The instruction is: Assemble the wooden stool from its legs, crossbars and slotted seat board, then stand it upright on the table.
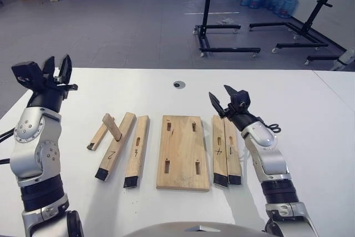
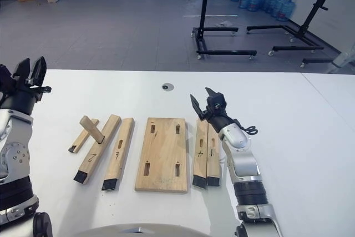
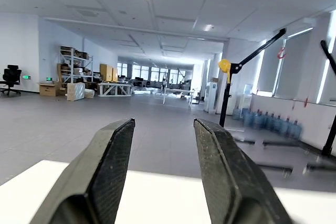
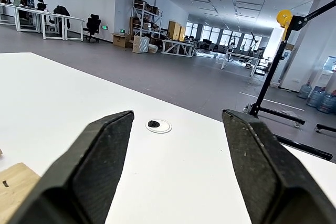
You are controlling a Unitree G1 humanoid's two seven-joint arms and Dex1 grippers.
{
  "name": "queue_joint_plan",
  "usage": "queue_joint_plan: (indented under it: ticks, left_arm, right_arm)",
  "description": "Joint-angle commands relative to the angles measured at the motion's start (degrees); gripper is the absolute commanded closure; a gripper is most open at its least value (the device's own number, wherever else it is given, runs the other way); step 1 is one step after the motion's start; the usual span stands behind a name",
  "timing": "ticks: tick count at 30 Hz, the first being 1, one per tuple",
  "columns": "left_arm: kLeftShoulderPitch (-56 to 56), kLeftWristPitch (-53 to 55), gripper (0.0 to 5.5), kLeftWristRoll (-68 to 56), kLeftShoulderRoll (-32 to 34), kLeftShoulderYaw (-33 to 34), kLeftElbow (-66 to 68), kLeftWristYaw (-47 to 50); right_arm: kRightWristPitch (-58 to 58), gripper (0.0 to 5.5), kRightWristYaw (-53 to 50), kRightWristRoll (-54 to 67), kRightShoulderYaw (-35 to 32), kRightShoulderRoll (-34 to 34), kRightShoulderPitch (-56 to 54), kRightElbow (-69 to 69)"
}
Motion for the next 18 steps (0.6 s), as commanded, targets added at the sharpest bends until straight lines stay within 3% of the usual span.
queue_joint_plan:
  ticks: [1,5,11,18]
  left_arm:
    - [6.0,-0.1,3.44,3.9,7.0,-2.7,9.0,-9.3]
    - [14.9,1.9,3.44,5.5,10.1,-8.6,12.0,-19.2]
    - [23.5,4.1,2.58,2.9,14.7,-13.4,4.1,-32.6]
    - [23.1,8.5,1.44,3.1,16.3,-16.1,0.3,-34.0]
  right_arm:
    - [0.4,2.43,-0.4,0.2,0.0,0.5,1.6,-1.0]
    - [0.3,2.43,-1.2,0.0,0.0,1.2,2.9,-1.3]
    - [1.0,2.43,-2.5,0.0,0.3,2.0,4.6,-2.7]
    - [1.9,2.43,-3.0,0.6,0.5,2.9,5.0,-3.9]
